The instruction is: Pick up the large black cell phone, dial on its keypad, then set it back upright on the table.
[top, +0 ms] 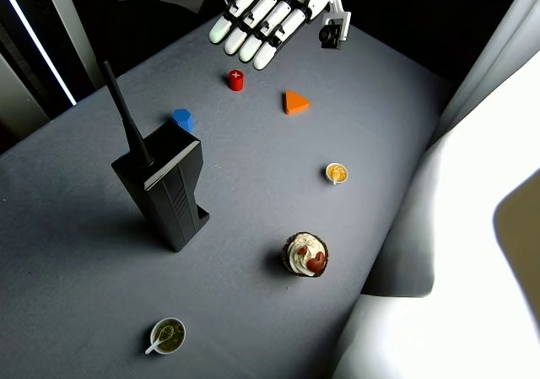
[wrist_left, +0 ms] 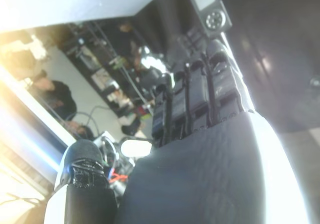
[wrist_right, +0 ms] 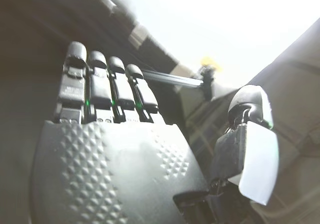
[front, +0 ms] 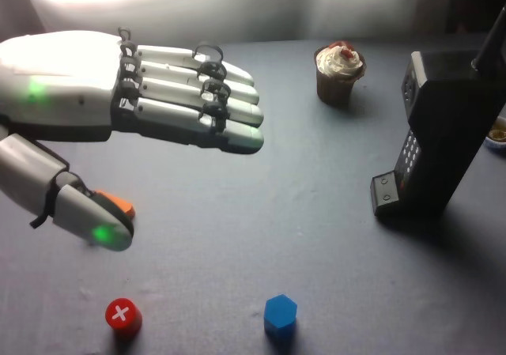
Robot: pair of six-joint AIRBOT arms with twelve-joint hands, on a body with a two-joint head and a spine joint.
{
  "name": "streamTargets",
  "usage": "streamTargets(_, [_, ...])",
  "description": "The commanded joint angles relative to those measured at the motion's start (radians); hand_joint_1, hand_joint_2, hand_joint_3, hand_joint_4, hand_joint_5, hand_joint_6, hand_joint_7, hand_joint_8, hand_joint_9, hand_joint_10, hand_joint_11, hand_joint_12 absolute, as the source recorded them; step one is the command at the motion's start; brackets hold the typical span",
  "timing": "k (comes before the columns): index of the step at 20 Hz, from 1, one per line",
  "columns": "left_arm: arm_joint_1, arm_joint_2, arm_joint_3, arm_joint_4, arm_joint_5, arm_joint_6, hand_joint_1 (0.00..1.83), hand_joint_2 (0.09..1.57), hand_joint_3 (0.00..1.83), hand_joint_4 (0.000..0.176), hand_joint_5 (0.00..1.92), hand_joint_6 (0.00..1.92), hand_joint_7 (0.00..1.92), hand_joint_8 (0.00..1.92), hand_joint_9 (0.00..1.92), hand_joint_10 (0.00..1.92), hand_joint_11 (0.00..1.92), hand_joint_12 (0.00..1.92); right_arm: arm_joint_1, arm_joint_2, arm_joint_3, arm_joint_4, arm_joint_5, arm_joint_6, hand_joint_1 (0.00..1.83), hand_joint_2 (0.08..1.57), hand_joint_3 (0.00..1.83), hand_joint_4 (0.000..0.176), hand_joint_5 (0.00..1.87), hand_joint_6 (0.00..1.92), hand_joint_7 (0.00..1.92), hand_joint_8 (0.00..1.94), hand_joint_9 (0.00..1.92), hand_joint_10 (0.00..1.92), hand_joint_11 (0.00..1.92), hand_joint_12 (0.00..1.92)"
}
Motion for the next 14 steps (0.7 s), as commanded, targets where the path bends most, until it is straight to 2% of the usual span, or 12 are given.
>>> streamTargets(1, [-0.016,0.013,-0.007,-0.112,-0.057,0.0,0.0,1.12,0.0,0.029,0.17,0.0,0.15,0.0,0.11,0.01,0.0,0.29,0.001,0.006,0.006,0.01,0.126,0.022,0.33,0.89,0.01,0.0,0.0,0.0,0.02,0.0,0.04,0.0,0.0,0.29])
streamTargets(5, [-0.012,0.012,-0.017,-0.116,-0.053,0.012,0.0,1.12,0.0,0.03,0.2,0.01,0.19,0.01,0.13,0.01,0.0,0.36,-0.071,0.013,0.017,-0.063,0.126,0.034,0.35,0.93,0.01,0.0,0.0,0.0,0.02,0.0,0.03,0.0,0.0,0.3])
streamTargets(7, [-0.007,0.013,-0.023,-0.116,-0.048,0.015,0.0,1.14,0.0,0.031,0.18,0.0,0.15,0.0,0.11,0.0,0.0,0.32,-0.057,0.011,0.02,-0.041,0.126,0.031,0.36,0.96,0.01,0.0,0.0,0.0,0.01,0.0,0.02,0.0,0.0,0.26])
streamTargets(8, [-0.007,0.013,-0.023,-0.117,-0.047,0.019,0.0,1.14,0.0,0.033,0.18,0.0,0.15,0.0,0.09,0.0,0.0,0.28,-0.037,0.002,0.025,-0.012,0.126,0.016,0.41,0.98,0.01,0.0,0.0,0.0,0.0,0.0,0.0,0.0,0.0,0.19])
streamTargets(10, [-0.005,0.012,-0.024,-0.117,-0.051,0.028,0.0,1.13,0.0,0.037,0.16,0.0,0.14,0.0,0.08,0.01,0.0,0.22,-0.004,-0.039,0.063,0.037,0.126,0.004,0.51,0.96,0.0,0.0,0.0,0.0,0.0,0.0,0.0,0.0,0.0,0.17])
streamTargets(12, [-0.004,0.013,-0.024,-0.116,-0.055,0.029,0.0,1.14,0.0,0.035,0.15,0.0,0.13,0.0,0.08,0.0,0.0,0.2,0.009,-0.077,0.102,0.035,0.126,-0.016,0.59,0.95,0.0,0.0,0.0,0.0,0.0,0.0,0.0,0.0,0.0,0.17])
streamTargets(14, [-0.005,0.012,-0.022,-0.117,-0.056,0.029,0.0,1.14,0.0,0.034,0.17,0.0,0.14,0.0,0.09,0.0,0.0,0.19,0.017,-0.123,0.146,0.017,0.125,-0.021,0.57,0.96,0.0,0.0,0.0,0.0,0.0,0.0,0.0,0.0,0.0,0.18])
